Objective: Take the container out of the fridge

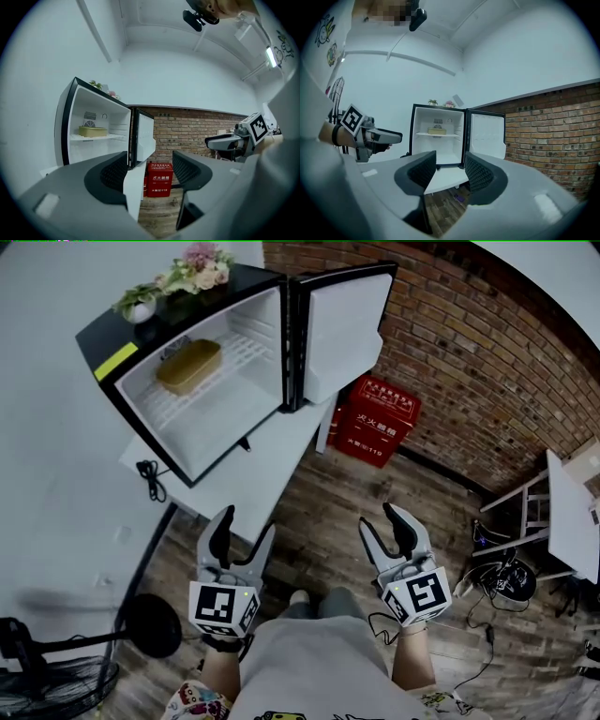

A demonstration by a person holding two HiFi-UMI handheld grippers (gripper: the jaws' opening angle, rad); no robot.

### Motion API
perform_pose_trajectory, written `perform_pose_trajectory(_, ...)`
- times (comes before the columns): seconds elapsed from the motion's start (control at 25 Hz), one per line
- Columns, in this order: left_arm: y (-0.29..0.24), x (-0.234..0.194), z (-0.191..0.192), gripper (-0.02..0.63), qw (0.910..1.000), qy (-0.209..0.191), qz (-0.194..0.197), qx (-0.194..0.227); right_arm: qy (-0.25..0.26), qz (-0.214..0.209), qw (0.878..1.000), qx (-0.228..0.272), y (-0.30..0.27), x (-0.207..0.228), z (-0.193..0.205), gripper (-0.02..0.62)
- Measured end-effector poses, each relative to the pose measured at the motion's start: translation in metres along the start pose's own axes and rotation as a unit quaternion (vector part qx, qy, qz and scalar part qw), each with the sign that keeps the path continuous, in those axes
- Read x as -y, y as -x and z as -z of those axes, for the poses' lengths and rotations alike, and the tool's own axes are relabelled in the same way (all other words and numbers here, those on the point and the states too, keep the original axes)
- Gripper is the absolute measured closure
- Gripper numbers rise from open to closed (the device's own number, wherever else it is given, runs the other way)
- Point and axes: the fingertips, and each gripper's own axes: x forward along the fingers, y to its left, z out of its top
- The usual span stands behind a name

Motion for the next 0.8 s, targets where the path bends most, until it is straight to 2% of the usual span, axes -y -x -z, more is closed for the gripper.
perform_pose_trajectory(0.36, -0.012, -0.034, 0.009, 0.275, 0.999, 0.019, -0.04, -0.008, 0.009, -0.05, 0.999, -0.002, -0.056, -0.004, -0.003, 0.407)
perform_pose_trajectory(0.6, -0.024, -0.074, 0.007, 0.275, 0.9938, 0.028, -0.108, 0.0, 0.028, -0.121, 0.992, 0.001, -0.126, -0.002, -0.015, 0.407)
perform_pose_trajectory(0.8, -0.04, -0.108, -0.008, 0.275, 0.9842, 0.035, -0.173, 0.008, 0.044, -0.188, 0.981, 0.012, -0.19, -0.001, -0.031, 0.406)
